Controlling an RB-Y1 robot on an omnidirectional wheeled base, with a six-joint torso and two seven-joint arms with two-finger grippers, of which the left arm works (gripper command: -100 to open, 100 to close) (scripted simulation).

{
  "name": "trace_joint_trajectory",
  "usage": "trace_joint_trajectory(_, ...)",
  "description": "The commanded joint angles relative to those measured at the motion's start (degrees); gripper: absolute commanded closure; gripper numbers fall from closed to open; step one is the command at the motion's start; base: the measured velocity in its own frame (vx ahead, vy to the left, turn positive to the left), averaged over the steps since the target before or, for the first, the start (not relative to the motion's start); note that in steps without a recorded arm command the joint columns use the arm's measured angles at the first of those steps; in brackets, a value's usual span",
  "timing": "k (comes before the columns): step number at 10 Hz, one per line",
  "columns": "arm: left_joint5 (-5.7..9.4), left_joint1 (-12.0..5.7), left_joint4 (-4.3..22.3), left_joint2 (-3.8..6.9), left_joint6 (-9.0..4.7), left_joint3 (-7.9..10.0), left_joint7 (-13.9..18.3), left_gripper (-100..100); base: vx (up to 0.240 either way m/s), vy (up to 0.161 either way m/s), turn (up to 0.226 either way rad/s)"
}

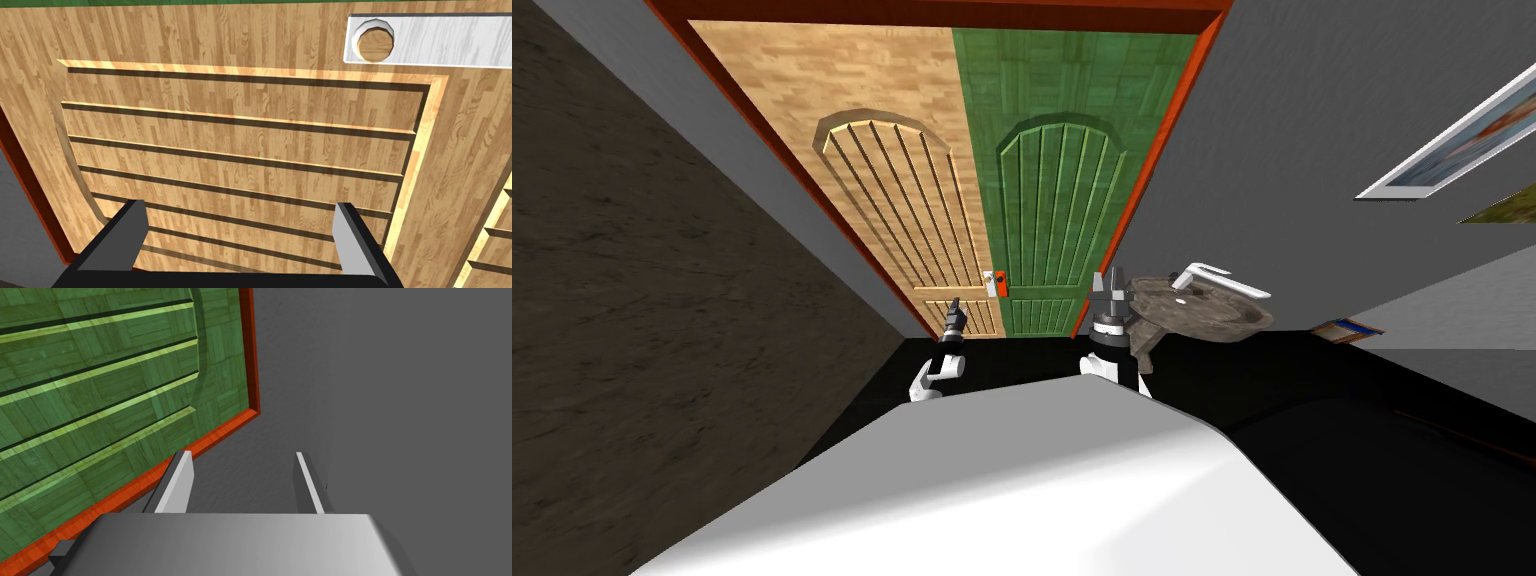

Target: Pull the door open

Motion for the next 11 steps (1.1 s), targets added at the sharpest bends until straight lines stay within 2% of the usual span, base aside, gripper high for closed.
trace_joint_trajectory(1,-0.07,-1.71,2.6,0.14,0.89,-0.19,0.4,-100,0.106,-0.012,-0.018)
trace_joint_trajectory(6,-0.18,-6.53,10.7,0.79,2.34,-0.71,1.7,-100,0.095,-0.001,-0.018)
trace_joint_trajectory(11,-0.27,-10.35,17.1,1.22,3.47,-1.15,2.8,-100,0.100,0.001,-0.016)
